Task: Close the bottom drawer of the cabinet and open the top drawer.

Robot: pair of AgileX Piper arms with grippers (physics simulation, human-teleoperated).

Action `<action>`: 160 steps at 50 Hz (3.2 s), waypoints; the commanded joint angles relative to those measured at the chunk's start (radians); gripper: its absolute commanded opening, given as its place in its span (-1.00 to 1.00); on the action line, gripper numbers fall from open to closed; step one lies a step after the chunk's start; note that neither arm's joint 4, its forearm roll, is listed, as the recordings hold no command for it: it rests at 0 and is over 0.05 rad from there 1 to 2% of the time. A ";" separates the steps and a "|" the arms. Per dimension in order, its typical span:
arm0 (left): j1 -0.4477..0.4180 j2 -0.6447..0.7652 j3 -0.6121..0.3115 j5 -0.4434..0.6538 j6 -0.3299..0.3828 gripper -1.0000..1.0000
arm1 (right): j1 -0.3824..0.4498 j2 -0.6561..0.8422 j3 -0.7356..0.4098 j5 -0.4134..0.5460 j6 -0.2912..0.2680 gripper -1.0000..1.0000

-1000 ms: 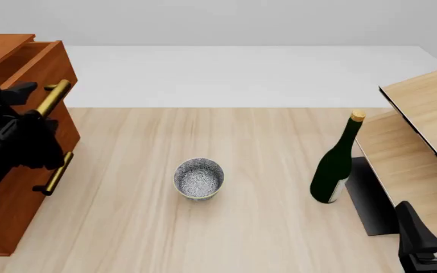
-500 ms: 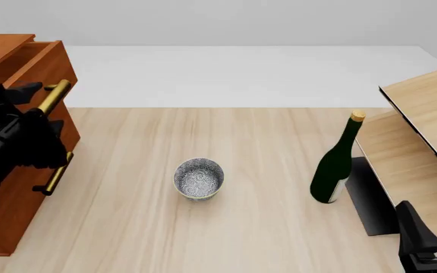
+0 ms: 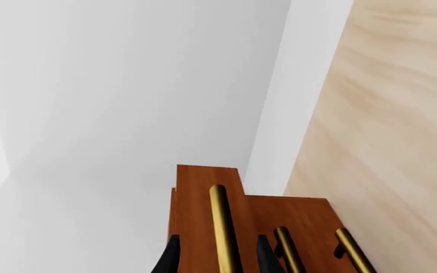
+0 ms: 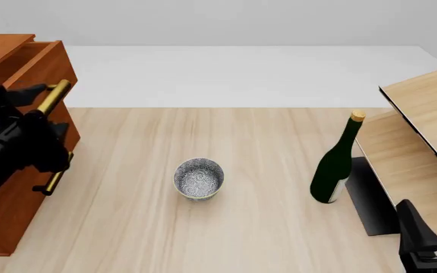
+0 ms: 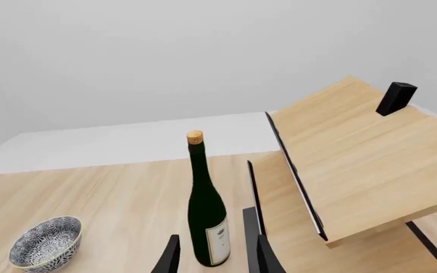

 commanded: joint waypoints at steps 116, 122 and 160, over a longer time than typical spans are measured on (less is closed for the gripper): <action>0.065 0.162 -0.931 1.160 -1.174 1.00 | 0.000 -0.016 -0.001 0.017 0.018 1.00; 0.076 0.151 -0.896 1.148 -1.196 1.00 | 0.001 -0.019 -0.002 0.020 0.017 1.00; 0.129 0.104 -0.724 1.071 -1.247 1.00 | 0.009 -0.005 -0.003 0.006 0.003 1.00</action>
